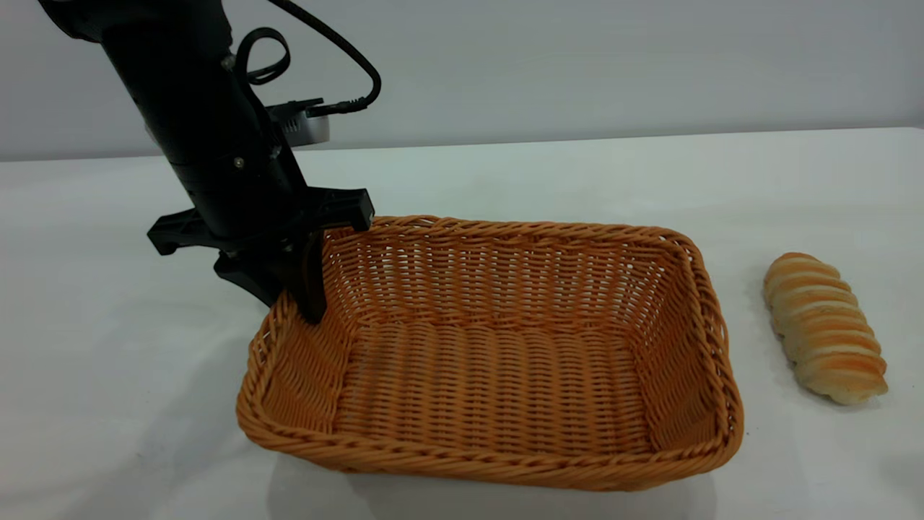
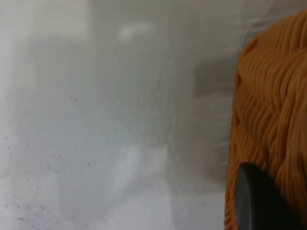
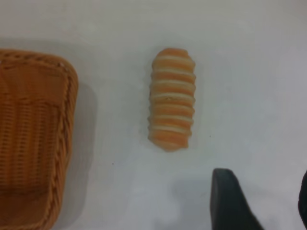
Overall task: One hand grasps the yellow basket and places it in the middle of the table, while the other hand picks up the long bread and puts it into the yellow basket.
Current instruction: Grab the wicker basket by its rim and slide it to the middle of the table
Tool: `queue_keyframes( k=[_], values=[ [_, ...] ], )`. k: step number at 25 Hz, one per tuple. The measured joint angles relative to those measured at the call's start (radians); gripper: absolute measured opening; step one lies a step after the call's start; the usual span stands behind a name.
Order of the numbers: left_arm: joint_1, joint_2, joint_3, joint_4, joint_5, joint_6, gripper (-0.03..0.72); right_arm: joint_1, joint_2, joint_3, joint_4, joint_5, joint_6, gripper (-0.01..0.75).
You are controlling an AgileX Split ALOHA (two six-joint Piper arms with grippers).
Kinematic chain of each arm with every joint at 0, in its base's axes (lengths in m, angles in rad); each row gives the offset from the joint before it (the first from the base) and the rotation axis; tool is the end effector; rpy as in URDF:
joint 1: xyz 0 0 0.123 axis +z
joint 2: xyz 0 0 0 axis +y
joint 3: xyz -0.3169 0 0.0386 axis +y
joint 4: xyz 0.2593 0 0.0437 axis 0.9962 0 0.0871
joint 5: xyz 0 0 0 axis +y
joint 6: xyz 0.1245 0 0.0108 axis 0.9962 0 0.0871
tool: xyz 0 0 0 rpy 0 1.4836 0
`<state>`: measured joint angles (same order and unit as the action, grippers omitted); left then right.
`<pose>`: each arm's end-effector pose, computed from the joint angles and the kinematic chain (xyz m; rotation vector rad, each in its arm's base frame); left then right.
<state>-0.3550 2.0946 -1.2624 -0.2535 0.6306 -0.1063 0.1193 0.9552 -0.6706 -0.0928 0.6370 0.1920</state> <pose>0.3917 -0.1649 0.0949 0.0865 2.9741 -0.3120 0.1930 0.0162 0.2808 0.0233 2.4018 0.0439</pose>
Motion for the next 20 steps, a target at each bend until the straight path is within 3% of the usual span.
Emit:
queue_keyframes(
  k=[14,16,20],
  values=[
    [-0.001,0.0,0.0,0.154,-0.016,-0.192,0.138,0.0,0.0,0.0,0.0,0.016,-0.054,0.392],
    [-0.001,0.0,0.0,0.16,-0.02,-0.197,0.18,0.0,0.0,0.0,0.0,0.016,-0.069,0.392],
    [0.0,0.0,0.0,0.17,-0.029,-0.202,0.369,0.0,0.0,0.0,0.0,0.003,-0.08,0.406]
  ],
)
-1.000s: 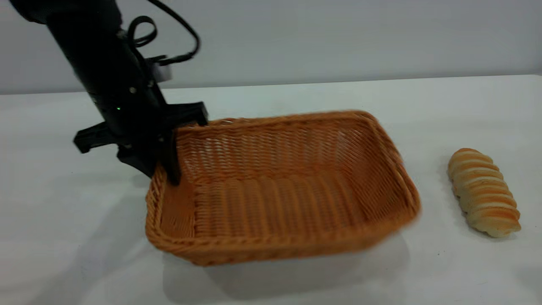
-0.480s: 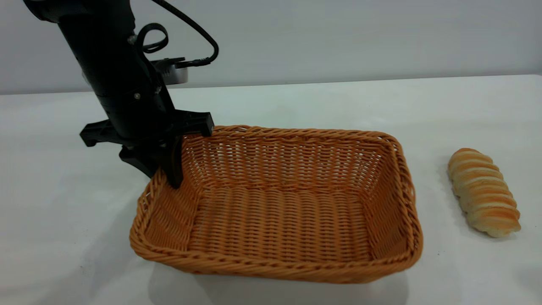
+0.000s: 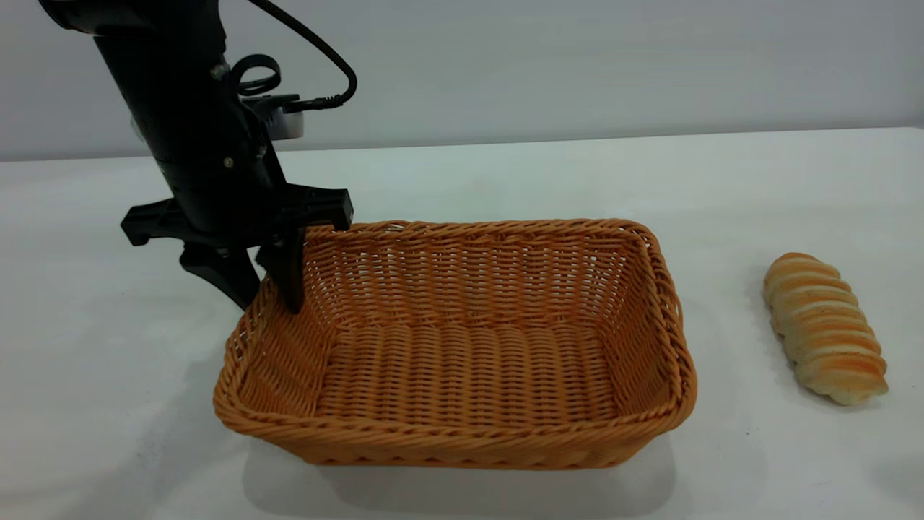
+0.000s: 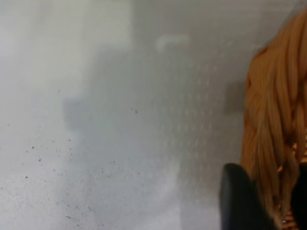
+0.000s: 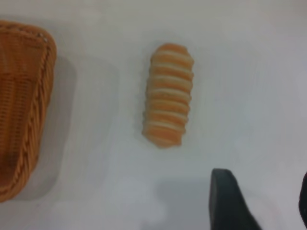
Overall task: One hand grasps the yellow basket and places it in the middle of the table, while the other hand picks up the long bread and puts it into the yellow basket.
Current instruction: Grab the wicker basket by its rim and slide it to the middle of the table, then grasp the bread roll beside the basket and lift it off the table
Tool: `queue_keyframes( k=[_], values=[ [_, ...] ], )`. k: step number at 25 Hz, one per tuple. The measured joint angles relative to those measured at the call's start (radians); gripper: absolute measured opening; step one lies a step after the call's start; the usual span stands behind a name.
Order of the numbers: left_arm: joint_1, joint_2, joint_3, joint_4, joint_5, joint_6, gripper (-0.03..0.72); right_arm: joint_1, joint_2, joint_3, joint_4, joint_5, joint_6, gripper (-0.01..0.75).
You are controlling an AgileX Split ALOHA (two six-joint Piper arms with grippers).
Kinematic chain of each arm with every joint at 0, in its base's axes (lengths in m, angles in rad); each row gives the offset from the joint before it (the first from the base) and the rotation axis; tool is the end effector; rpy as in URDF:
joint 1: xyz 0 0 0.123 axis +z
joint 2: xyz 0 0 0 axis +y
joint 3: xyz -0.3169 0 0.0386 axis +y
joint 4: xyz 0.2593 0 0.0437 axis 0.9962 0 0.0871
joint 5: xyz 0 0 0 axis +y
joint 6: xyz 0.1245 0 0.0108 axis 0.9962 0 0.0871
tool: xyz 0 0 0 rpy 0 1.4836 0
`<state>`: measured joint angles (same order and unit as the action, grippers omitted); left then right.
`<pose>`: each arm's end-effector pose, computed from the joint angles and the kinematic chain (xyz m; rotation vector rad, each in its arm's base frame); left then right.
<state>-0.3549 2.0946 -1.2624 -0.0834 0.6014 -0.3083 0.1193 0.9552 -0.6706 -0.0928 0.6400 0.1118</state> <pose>0.3981 -0.1538 0.0941 -0.0248 2.9416 -0.1843 0.1928 0.0161 0.2806 -0.0729 2.4033 0.0061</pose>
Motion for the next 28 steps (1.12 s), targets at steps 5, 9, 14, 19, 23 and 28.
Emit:
queue_keyframes(
  k=[5,9,14,19,23,28],
  values=[
    [0.0,0.0,0.0,0.002,0.001,-0.001,0.569,0.0,0.012,0.0,0.0,-0.064,-0.031,0.485],
    [0.0,-0.016,0.0,0.034,0.003,-0.002,0.6,0.0,0.086,-0.004,0.002,-0.107,-0.036,0.57],
    [0.0,-0.071,0.0,0.127,0.018,-0.003,0.573,0.0,0.257,-0.064,0.042,-0.11,-0.029,0.592],
    [0.0,-0.15,0.0,0.172,0.034,-0.004,0.566,0.0,0.444,-0.157,0.078,-0.11,-0.029,0.591],
    [0.0,-0.217,0.0,0.178,0.038,-0.004,0.563,0.0,0.58,-0.23,0.093,-0.099,-0.037,0.591],
    [0.0,-0.298,0.0,0.178,0.055,-0.004,0.563,0.0,0.73,-0.306,0.093,-0.095,-0.044,0.591]
  ],
)
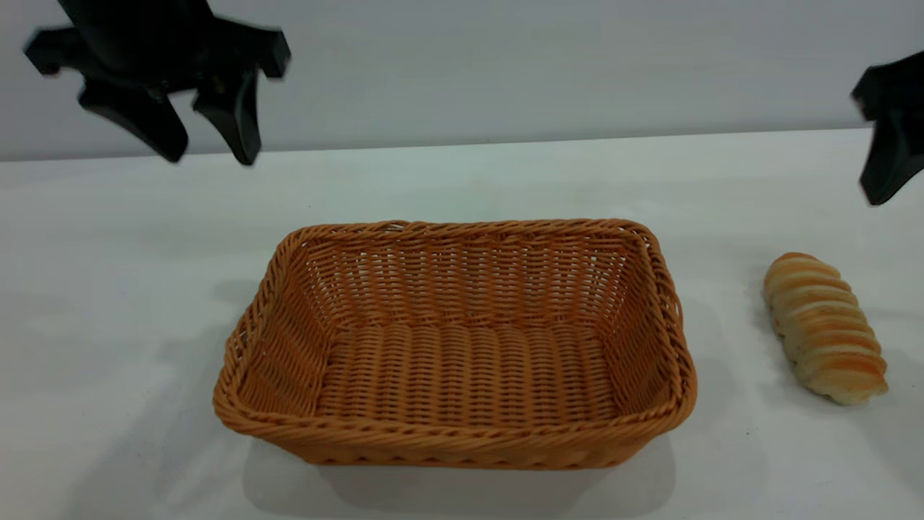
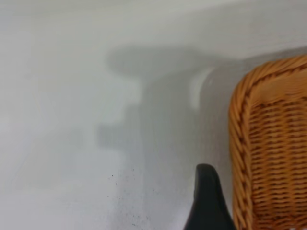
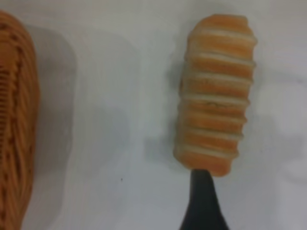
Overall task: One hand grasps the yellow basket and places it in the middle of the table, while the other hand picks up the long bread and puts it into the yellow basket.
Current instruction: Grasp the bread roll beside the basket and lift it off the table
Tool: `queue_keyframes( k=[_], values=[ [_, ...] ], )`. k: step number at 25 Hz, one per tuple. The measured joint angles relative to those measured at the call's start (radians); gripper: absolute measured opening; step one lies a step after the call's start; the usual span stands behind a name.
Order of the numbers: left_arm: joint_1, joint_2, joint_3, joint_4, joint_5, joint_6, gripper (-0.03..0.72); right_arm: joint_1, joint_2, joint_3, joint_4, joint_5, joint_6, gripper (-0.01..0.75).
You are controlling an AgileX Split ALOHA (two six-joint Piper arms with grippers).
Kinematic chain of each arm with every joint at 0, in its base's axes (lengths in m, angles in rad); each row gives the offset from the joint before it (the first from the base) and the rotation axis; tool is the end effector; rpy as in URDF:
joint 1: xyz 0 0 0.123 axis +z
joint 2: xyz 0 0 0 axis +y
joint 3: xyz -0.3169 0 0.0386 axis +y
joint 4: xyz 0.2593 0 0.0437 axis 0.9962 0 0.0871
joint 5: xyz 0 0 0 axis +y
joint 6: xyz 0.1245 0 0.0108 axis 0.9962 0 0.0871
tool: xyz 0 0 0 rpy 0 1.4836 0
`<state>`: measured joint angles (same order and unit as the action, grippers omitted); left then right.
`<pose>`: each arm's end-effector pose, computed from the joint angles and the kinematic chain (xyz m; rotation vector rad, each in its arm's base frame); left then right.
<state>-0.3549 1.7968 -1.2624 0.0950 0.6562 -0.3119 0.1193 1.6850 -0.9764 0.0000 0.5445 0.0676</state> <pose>0.3874 -0.1358 0.2174 0.1396 2.6701 -0.1123 0.3465 0.0415 0.1830 -0.0708 2.7371 0.0524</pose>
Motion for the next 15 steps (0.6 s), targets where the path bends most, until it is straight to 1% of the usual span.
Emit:
queue_keyframes(
  k=[8,15],
  values=[
    [0.0,-0.136,0.002,0.0,0.018,0.0,0.563,0.0,0.206,-0.113,0.005,0.021,-0.016,0.591],
    [0.0,-0.255,0.002,0.0,0.082,0.005,0.561,0.0,0.343,-0.18,0.005,0.025,-0.032,0.591]
  ],
)
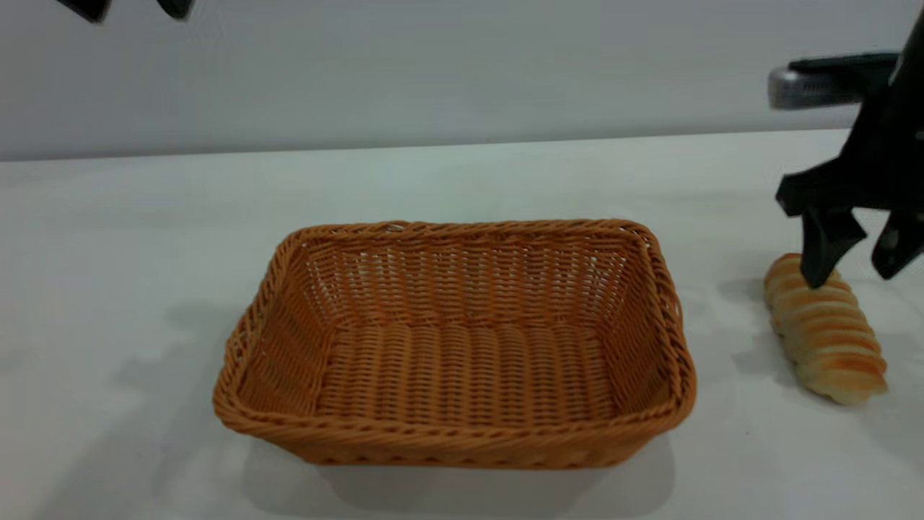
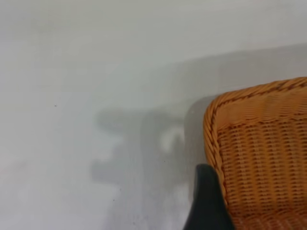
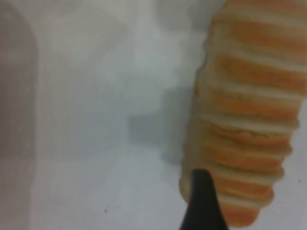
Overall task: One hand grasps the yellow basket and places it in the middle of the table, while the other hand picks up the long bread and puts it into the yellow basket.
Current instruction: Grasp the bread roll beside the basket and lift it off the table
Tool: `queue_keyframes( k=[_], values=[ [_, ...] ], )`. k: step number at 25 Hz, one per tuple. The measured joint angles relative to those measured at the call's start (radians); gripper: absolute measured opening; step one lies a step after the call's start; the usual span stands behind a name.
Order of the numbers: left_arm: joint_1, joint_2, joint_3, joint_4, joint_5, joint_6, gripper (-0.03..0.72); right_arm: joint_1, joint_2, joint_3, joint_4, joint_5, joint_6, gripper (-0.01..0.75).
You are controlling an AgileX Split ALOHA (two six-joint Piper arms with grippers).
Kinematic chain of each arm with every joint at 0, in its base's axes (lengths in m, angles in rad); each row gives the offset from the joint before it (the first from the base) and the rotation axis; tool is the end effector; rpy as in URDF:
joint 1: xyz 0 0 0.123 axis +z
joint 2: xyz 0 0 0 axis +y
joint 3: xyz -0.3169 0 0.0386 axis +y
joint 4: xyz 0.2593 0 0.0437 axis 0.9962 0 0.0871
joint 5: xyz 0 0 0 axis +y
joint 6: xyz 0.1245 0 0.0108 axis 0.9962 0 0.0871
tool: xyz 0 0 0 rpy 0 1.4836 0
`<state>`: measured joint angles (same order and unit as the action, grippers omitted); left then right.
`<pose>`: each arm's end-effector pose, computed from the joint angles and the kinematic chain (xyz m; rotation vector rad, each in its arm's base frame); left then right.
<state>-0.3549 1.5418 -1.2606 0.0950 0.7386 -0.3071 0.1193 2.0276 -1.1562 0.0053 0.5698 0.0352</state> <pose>0.3451 -0.1194 0.3109 0.1214 2.5032 -0.1657 0.3987 0.0482 0.0980 -0.1169 2.9232 0.0294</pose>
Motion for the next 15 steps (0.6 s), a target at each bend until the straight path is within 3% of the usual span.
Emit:
queue_keyframes(
  k=[15],
  values=[
    [0.0,-0.135,0.0,0.0,0.086,0.01,0.561,0.0,0.177,-0.111,-0.005,0.01,-0.005,0.591]
  ],
)
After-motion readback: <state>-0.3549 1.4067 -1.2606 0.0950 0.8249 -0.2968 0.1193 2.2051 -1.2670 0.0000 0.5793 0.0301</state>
